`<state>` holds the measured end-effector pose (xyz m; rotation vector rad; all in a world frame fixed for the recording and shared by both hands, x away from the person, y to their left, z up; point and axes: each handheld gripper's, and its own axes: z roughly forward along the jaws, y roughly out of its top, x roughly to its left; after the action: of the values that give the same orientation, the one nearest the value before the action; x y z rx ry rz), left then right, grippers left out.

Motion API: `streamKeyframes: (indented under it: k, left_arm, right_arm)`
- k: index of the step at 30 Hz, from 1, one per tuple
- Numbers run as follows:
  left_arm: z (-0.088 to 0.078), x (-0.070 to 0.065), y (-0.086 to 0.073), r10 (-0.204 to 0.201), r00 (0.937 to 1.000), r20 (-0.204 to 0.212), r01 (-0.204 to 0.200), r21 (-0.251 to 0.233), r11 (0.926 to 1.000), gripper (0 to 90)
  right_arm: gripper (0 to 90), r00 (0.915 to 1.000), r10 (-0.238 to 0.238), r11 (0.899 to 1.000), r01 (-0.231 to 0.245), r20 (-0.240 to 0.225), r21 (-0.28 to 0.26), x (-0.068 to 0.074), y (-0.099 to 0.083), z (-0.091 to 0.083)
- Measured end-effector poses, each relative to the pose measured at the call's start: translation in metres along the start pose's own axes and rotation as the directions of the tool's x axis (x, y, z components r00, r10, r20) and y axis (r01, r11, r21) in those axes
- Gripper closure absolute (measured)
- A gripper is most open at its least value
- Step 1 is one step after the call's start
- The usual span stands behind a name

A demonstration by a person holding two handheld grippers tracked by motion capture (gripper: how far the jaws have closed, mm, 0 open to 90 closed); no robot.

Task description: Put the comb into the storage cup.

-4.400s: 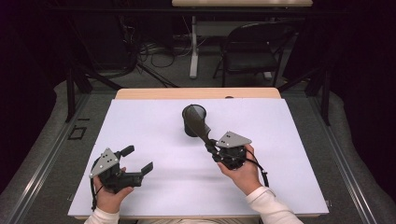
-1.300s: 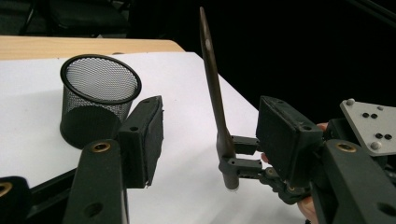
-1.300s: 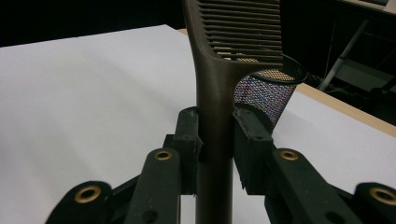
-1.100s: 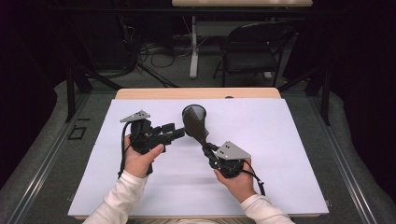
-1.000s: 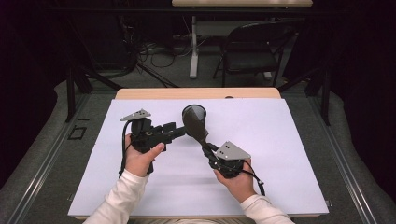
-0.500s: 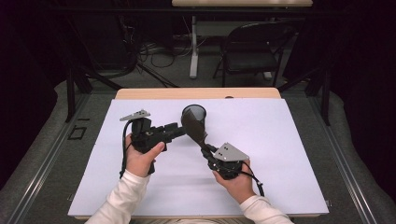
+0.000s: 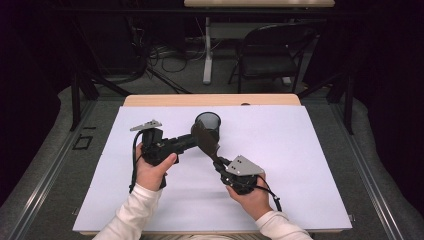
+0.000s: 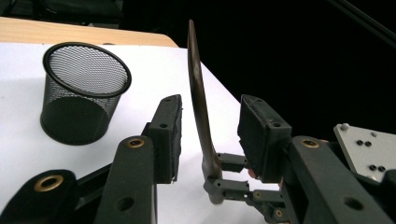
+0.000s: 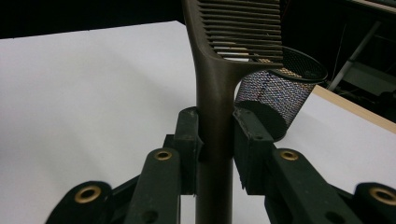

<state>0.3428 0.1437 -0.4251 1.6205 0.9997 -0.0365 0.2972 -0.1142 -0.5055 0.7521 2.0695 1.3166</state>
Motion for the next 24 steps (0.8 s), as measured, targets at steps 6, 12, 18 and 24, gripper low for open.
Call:
streamKeyframes:
  k: [6, 12, 18, 24]
  left_arm:
    - [-0.0003, 0.0032, -0.0004, -0.02, 0.9997, -0.013, 0.02, -0.007, 0.9998, 62.6]
    - [-0.0014, 0.0038, -0.0002, -0.017, 0.9997, -0.018, 0.016, -0.022, 0.9996, 65.0]
    - [-0.0013, 0.0056, -0.0009, -0.026, 0.9993, -0.026, 0.025, -0.032, 0.9992, 67.3]
    - [-0.0001, 0.0072, -0.0016, -0.032, 0.9992, -0.021, 0.032, -0.026, 0.9992, 69.2]
  right_arm:
    - [72.6, 0.9999, 0.0, 1.0, 0.0, -0.012, 0.003, 0.0034, -0.0003, 0.001]
    - [72.7, 0.9998, -0.004, 1.0, 0.004, -0.022, 0.003, 0.006, -0.0007, 0.002]
    - [72.6, 0.9996, -0.006, 1.0, 0.006, -0.029, 0.006, 0.0083, -0.0011, 0.0028]
    - [72.7, 0.9994, -0.007, 1.0, 0.007, -0.035, 0.006, 0.01, -0.0007, 0.0027]
